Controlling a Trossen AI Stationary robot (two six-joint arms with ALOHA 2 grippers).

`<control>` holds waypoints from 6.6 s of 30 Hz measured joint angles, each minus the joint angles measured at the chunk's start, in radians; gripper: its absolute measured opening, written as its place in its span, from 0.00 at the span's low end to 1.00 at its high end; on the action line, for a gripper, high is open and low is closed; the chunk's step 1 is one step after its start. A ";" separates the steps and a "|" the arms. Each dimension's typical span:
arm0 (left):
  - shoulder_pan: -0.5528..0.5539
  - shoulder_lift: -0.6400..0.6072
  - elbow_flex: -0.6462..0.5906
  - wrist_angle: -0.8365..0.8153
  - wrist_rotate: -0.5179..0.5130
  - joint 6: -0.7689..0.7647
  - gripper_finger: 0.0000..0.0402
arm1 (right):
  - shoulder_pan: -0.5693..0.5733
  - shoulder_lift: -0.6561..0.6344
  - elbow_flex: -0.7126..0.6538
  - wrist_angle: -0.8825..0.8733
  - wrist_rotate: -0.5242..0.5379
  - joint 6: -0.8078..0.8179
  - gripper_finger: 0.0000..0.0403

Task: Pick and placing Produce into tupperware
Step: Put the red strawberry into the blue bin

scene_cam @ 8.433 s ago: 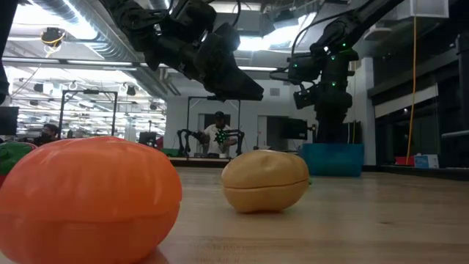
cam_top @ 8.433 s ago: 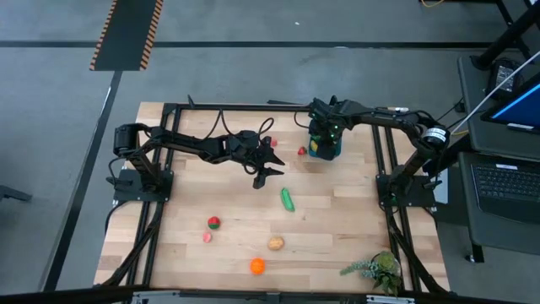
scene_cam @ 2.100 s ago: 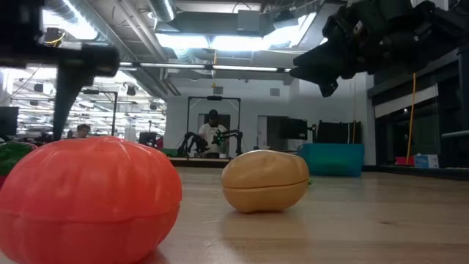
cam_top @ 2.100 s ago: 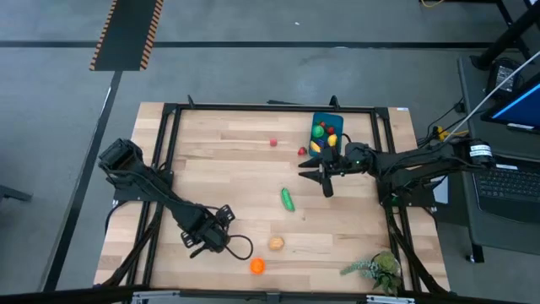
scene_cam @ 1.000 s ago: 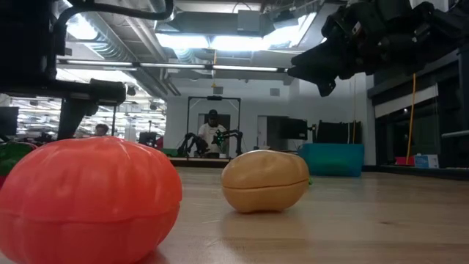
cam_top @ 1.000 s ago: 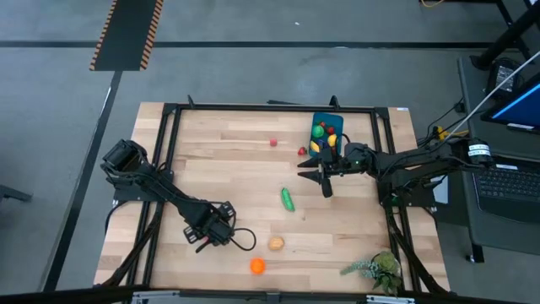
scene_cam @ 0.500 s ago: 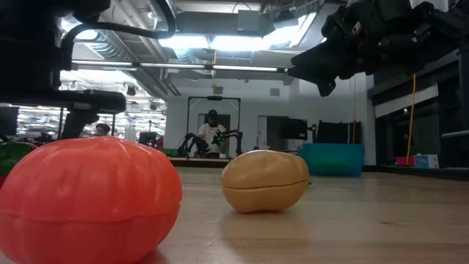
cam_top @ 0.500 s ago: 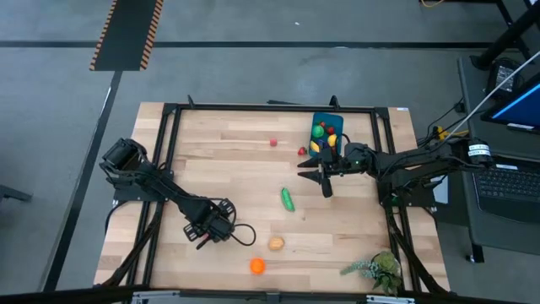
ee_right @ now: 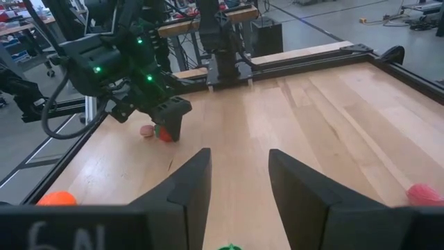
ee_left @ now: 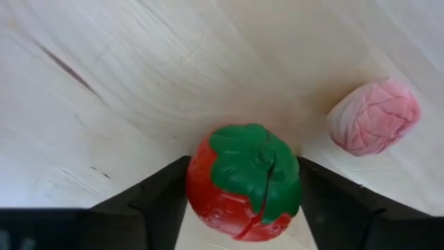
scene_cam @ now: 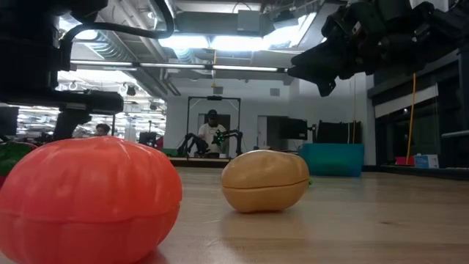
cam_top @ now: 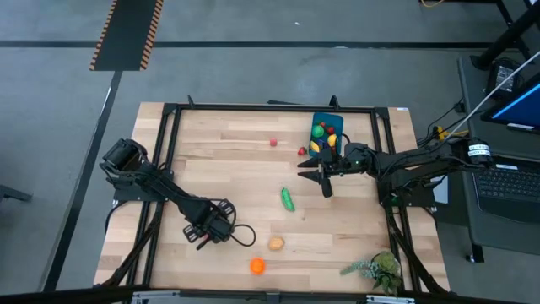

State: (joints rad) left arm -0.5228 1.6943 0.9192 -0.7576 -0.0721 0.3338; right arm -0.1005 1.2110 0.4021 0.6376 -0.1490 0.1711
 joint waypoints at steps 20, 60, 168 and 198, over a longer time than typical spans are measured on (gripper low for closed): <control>0.004 0.003 0.054 0.079 0.030 -0.068 0.44 | 0.000 0.000 0.000 0.000 0.000 0.001 0.36; 0.339 -0.015 0.230 0.876 -0.154 -0.061 0.44 | 0.000 -0.326 0.000 -0.478 -0.177 -0.100 0.36; 0.593 -0.016 -0.075 1.528 0.168 -0.245 0.44 | 0.026 -0.047 0.112 -0.215 0.069 -0.341 0.75; 0.623 -0.016 -0.075 1.536 0.162 -0.351 0.44 | 0.115 -0.039 0.113 -0.169 0.180 -0.712 0.88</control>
State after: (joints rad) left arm 0.1006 1.6787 0.8440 0.7787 0.0898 -0.0174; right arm 0.0140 1.1717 0.5156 0.4685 0.0309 -0.5407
